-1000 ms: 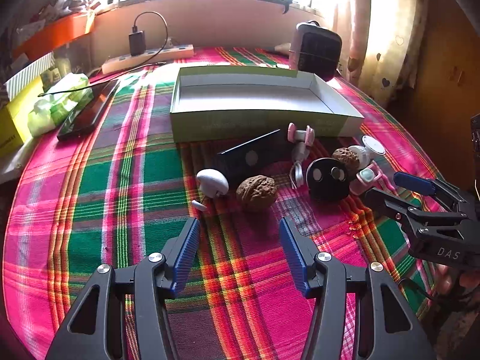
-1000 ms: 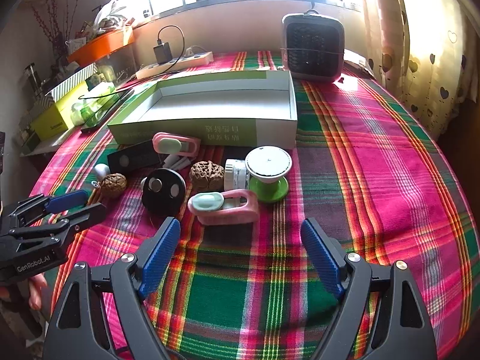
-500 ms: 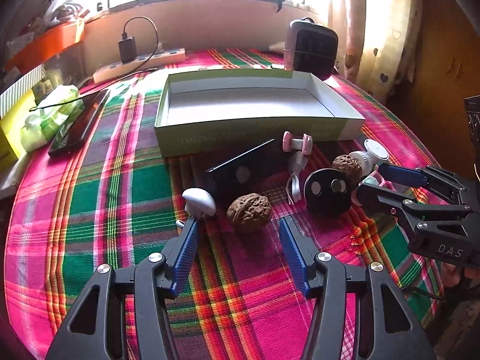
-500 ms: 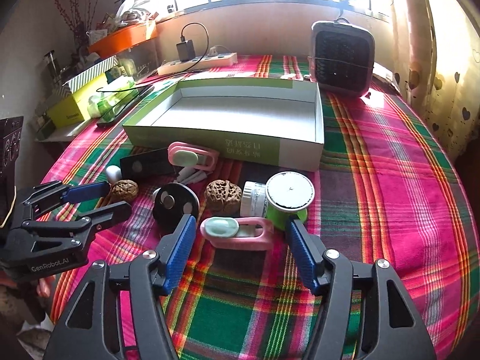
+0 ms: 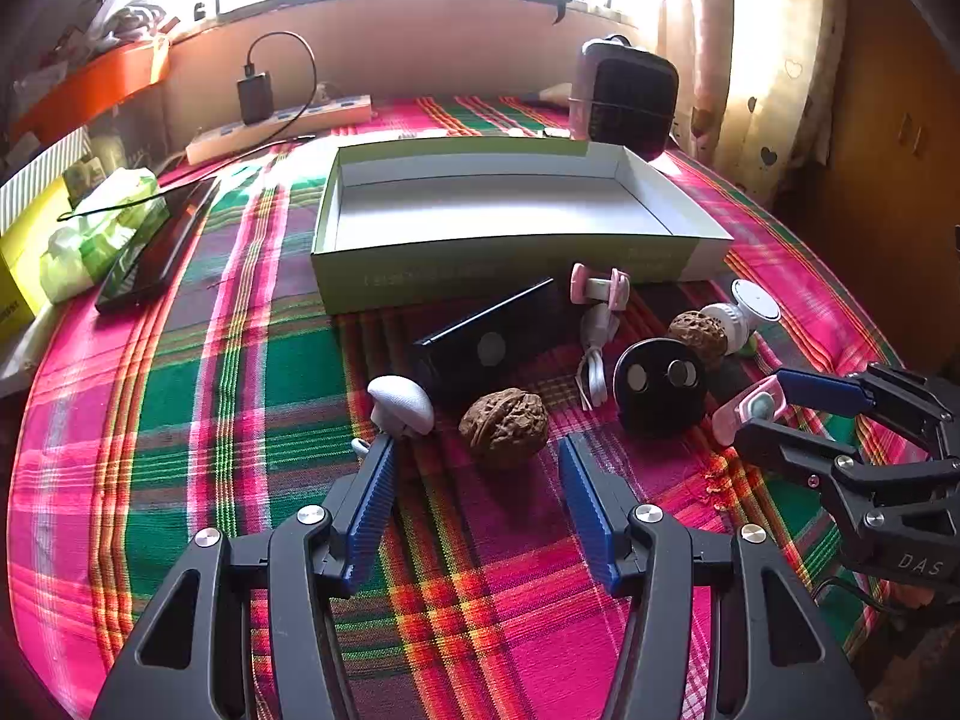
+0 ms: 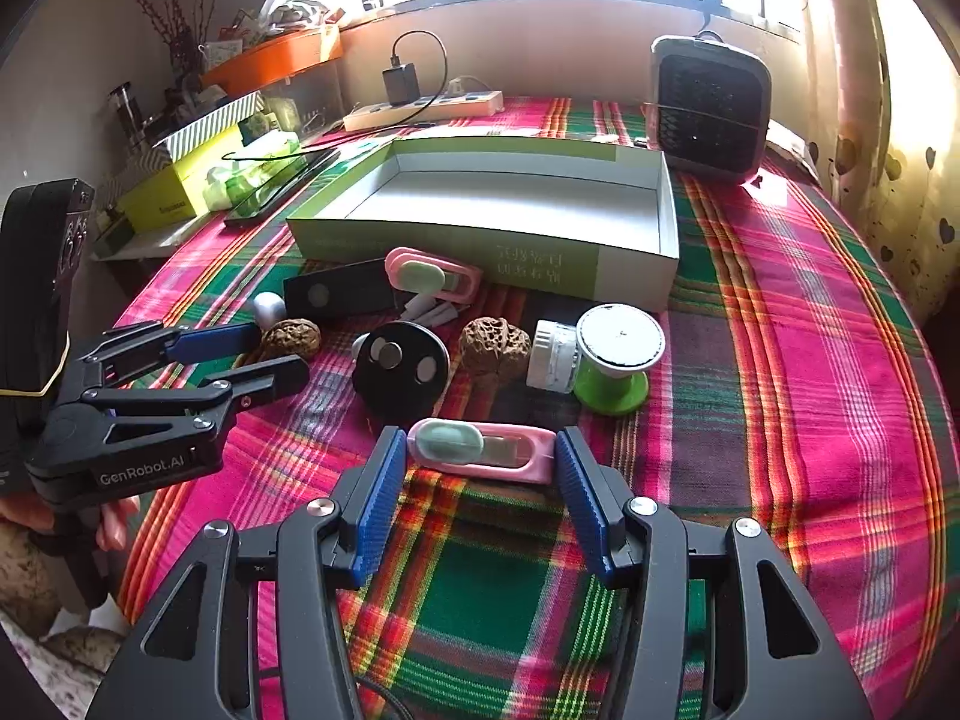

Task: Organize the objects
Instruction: 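Move the left tool to the walnut while the right tool approaches the pink clip, then close the left tool on the walnut while the right tool grasps the pink clip, then carry the walnut in the left tool and pink clip in the right tool over the box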

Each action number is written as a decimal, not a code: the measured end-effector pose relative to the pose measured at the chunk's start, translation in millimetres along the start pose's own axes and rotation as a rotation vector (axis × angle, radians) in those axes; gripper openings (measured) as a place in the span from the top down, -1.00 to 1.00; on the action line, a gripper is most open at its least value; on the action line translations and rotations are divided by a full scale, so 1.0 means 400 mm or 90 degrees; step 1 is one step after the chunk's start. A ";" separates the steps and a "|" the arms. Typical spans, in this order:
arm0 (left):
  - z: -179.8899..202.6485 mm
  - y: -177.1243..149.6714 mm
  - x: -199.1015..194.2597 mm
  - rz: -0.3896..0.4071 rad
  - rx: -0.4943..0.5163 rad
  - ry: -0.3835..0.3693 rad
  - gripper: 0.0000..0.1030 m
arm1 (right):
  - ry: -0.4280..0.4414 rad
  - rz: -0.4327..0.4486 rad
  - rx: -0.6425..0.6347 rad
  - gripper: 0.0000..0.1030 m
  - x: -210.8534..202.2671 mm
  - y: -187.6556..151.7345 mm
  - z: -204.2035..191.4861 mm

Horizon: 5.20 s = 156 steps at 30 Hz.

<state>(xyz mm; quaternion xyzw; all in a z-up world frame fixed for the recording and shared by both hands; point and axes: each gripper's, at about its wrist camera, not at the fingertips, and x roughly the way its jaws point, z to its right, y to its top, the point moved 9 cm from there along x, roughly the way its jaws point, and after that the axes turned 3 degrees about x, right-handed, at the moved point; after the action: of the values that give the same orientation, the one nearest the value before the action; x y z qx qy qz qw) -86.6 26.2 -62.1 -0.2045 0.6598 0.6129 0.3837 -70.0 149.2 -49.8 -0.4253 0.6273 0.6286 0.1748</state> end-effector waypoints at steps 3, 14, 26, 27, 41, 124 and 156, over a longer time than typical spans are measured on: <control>0.000 0.000 0.000 0.000 -0.001 0.000 -0.03 | -0.004 -0.008 0.003 -0.02 -0.007 -0.008 -0.002; 0.001 0.000 0.000 -0.001 -0.001 0.000 -0.03 | 0.015 -0.007 -0.020 -0.02 -0.035 -0.016 -0.011; 0.009 0.001 0.002 0.000 0.001 0.001 -0.03 | 0.076 -0.029 -0.086 -0.14 0.012 -0.011 -0.036; 0.009 0.001 0.002 0.000 0.001 0.000 -0.03 | 0.085 -0.033 -0.091 -0.14 0.010 -0.016 -0.042; 0.012 0.001 0.003 -0.001 0.001 -0.002 -0.03 | 0.094 -0.045 -0.091 -0.13 0.004 -0.048 -0.066; -0.074 0.313 0.087 0.034 -0.002 0.000 0.44 | -0.038 0.030 0.002 0.53 0.115 0.328 -0.017; -0.123 0.385 0.288 -0.043 0.025 0.017 0.44 | -0.077 -0.056 0.071 0.53 0.326 0.408 0.074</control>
<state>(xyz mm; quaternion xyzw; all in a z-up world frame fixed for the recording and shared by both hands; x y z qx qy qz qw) -284.7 27.4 -51.4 -0.2272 0.6697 0.5835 0.3993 -277.5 111.0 -48.3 -0.4030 0.6303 0.6091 0.2630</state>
